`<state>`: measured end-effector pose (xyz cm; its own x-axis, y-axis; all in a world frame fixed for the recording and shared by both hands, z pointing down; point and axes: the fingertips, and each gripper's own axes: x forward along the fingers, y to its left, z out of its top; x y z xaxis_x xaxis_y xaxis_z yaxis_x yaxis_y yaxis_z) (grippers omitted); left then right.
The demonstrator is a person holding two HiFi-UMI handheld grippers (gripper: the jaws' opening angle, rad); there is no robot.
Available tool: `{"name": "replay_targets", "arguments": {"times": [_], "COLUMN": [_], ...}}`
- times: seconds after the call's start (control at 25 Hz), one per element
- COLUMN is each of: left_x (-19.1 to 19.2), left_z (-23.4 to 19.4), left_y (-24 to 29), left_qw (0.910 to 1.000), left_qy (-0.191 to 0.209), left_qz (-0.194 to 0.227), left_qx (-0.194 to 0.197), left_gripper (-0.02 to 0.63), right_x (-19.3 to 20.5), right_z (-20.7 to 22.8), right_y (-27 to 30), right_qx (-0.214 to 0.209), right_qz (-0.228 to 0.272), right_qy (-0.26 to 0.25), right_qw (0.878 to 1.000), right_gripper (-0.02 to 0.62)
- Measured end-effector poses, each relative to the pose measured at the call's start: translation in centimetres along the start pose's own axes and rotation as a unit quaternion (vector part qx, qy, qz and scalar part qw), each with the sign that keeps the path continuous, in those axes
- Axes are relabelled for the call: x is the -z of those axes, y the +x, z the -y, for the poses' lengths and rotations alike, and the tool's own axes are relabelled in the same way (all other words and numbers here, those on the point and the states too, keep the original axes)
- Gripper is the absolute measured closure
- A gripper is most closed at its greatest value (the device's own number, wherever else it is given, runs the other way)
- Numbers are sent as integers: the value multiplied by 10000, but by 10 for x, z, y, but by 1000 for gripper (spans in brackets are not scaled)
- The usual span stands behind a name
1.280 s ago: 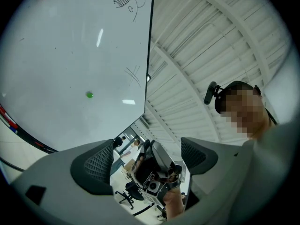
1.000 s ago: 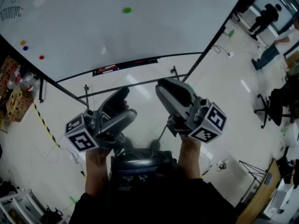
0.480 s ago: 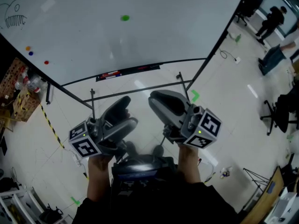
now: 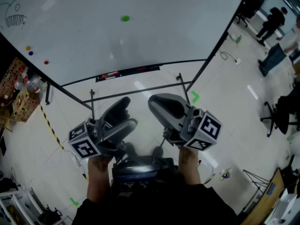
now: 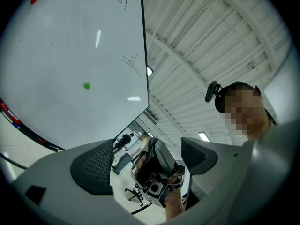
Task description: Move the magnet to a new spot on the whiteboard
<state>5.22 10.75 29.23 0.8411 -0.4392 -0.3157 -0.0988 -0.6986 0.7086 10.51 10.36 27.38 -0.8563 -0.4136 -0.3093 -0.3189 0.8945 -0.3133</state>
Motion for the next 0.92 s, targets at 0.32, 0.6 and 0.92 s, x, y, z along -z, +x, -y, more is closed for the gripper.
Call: {"name": "replay_targets", "arguments": {"times": [0.32,0.6,0.92], "left_x": [-1,-1,-2], "left_z": [-1,-1,-2], "left_y": [-3,-2,3], "left_qw": [10000,10000,10000], "left_qy": [-14,-27,32], "left_qz": [15,10,-22], "left_qx": [0,-22,18], "left_gripper": [163,163,163], "right_x": [1,1,-3], "right_z": [-3,-2,1], "right_y": [2,2,1], "right_qx": [-40,-58,-79], "right_qz": [-11,-20,53], "right_qy": [10,41,-4], "right_qw": [10000,10000,10000], "right_gripper": [558,563,563]}}
